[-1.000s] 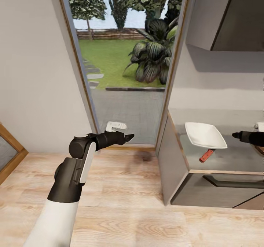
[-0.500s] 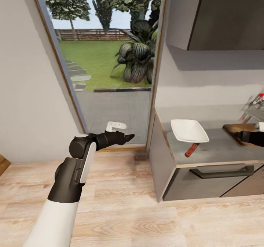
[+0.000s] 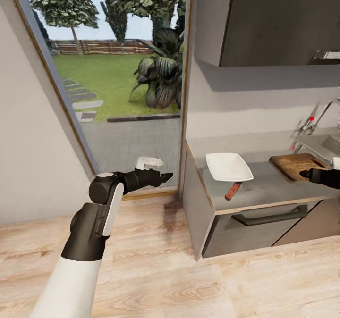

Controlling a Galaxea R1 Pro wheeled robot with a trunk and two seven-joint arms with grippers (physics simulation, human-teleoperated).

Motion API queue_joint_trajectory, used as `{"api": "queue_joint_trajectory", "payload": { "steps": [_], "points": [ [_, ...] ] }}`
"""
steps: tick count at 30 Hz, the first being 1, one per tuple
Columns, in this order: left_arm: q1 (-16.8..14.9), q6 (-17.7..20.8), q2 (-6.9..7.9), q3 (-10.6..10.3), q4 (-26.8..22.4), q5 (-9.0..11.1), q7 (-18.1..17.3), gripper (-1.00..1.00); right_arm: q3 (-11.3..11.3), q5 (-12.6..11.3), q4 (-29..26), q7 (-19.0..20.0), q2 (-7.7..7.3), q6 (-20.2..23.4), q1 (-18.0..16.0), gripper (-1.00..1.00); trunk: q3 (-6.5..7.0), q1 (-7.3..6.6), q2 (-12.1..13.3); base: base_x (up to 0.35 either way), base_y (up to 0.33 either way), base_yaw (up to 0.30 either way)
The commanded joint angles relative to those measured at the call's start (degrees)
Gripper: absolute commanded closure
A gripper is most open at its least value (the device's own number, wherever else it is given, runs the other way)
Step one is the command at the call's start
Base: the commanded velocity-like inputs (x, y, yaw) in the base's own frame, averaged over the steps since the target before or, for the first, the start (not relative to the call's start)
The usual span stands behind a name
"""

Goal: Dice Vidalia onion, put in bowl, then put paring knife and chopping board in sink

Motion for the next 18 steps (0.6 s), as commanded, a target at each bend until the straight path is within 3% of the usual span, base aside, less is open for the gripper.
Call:
{"api": "queue_joint_trajectory", "payload": {
  "steps": [1, 16, 18],
  "points": [
    [-0.1, 0.4, -0.02, 0.1, 0.0, 0.1, 0.0, -1.0, 0.0, -0.6, 0.0, -0.6, -0.02, 0.2, -0.1, -1.0, -0.06, 0.05, -0.1, 0.144, 0.096, -0.203],
    [-0.1, 0.4, -0.02, 0.1, 0.0, 0.1, 0.0, -1.0, 0.0, -0.6, 0.0, -0.6, 0.34, 0.2, -0.1, -1.0, 0.71, 0.05, -0.1, 0.198, 0.195, -0.204],
    [-0.1, 0.4, -0.02, 0.1, 0.0, 0.1, 0.0, -1.0, 0.0, -0.6, 0.7, -0.6, 1.23, 0.2, -0.1, -1.0, 0.8, 0.05, -0.1, 0.232, 0.252, -0.161]
  ]
}}
